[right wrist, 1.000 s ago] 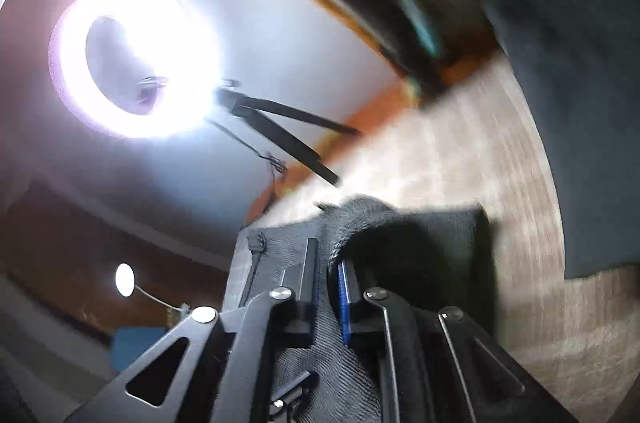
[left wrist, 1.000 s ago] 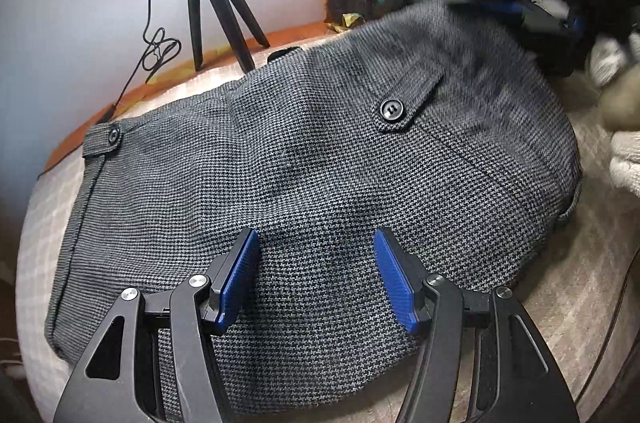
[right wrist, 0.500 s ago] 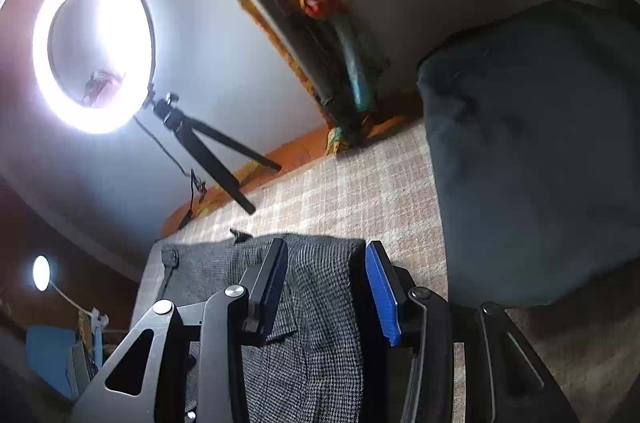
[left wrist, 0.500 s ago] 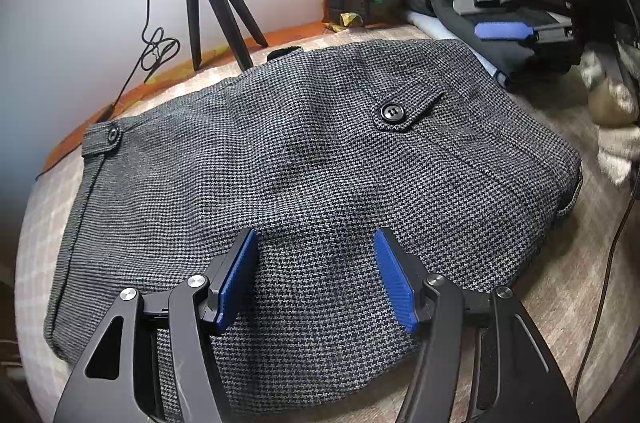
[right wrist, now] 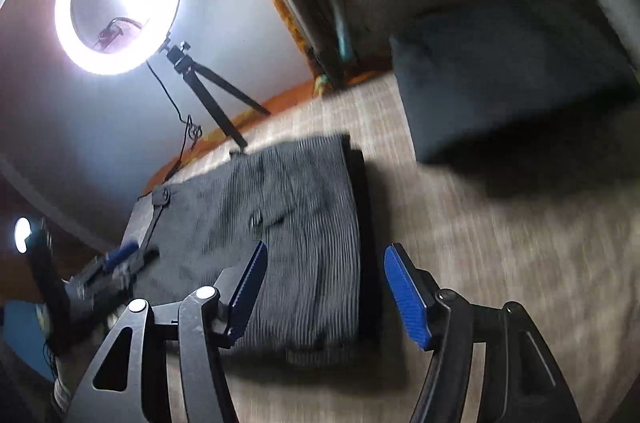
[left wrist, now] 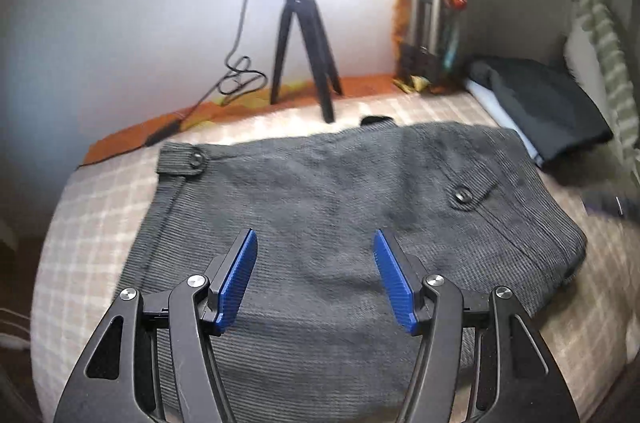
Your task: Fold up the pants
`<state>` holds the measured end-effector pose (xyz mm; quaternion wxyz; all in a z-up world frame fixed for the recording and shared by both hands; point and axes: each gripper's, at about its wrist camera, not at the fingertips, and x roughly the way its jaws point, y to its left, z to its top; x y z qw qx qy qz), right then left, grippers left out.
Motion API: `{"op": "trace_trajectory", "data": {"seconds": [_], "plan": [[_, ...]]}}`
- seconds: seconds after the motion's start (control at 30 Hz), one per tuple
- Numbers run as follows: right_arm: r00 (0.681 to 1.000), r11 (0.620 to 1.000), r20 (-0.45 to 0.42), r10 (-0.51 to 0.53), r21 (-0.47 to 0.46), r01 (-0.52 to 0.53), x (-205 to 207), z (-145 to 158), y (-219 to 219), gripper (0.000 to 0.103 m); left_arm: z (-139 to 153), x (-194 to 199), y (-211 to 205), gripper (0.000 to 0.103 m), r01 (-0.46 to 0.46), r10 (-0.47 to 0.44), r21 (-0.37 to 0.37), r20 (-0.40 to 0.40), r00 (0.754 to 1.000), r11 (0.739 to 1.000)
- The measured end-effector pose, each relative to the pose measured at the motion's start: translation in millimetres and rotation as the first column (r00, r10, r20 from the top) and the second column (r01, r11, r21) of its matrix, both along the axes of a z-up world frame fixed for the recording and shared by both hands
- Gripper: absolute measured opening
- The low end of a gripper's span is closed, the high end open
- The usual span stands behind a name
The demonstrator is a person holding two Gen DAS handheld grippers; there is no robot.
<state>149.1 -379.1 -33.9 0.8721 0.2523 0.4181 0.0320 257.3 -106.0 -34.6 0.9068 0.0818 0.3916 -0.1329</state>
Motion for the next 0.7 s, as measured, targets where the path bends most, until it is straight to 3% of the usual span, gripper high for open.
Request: {"op": "trace_trajectory", "data": {"seconds": [0.13, 0.3, 0.33, 0.47, 0.6, 0.7], "plan": [[0.999, 0.993, -0.048, -0.007, 0.116, 0.013, -31.4, -26.8, 7.7, 0.065, -1.7, 11.3, -4.9, 0.060, -0.005, 0.005, -0.008, -0.002, 1.000, 1.000], [0.996, 0.974, -0.082, 0.016, 0.225, 0.003, -29.5, -58.8, 23.5, 0.067, -4.7, 29.4, -27.1, 0.060, 0.005, -0.005, -0.004, 0.008, 1.000, 1.000], [0.998, 0.974, -0.066, 0.002, 0.228, 0.013, -28.6, -58.9, 24.0, 0.073, -5.3, 35.0, -31.4, 0.060, 0.000, 0.000, -0.009, 0.012, 1.000, 1.000], [0.998, 0.962, -0.045, -0.032, 0.271, 0.043, -18.9, -60.4, 25.5, 0.077, -11.6, 51.5, -44.8, 0.060, -0.008, 0.008, 0.011, 0.037, 0.999, 1.000], [0.997, 0.961, -0.029, -0.072, 0.266, 0.077, -9.9, -63.4, 30.2, 0.076, -32.5, 74.7, -53.1, 0.060, -0.037, 0.036, 0.047, 0.025, 0.999, 0.998], [0.995, 0.966, -0.026, -0.095, 0.240, 0.098, -4.4, -63.0, 31.7, 0.067, -50.7, 85.0, -56.8, 0.060, -0.041, 0.041, 0.081, 0.000, 0.999, 0.996]]}}
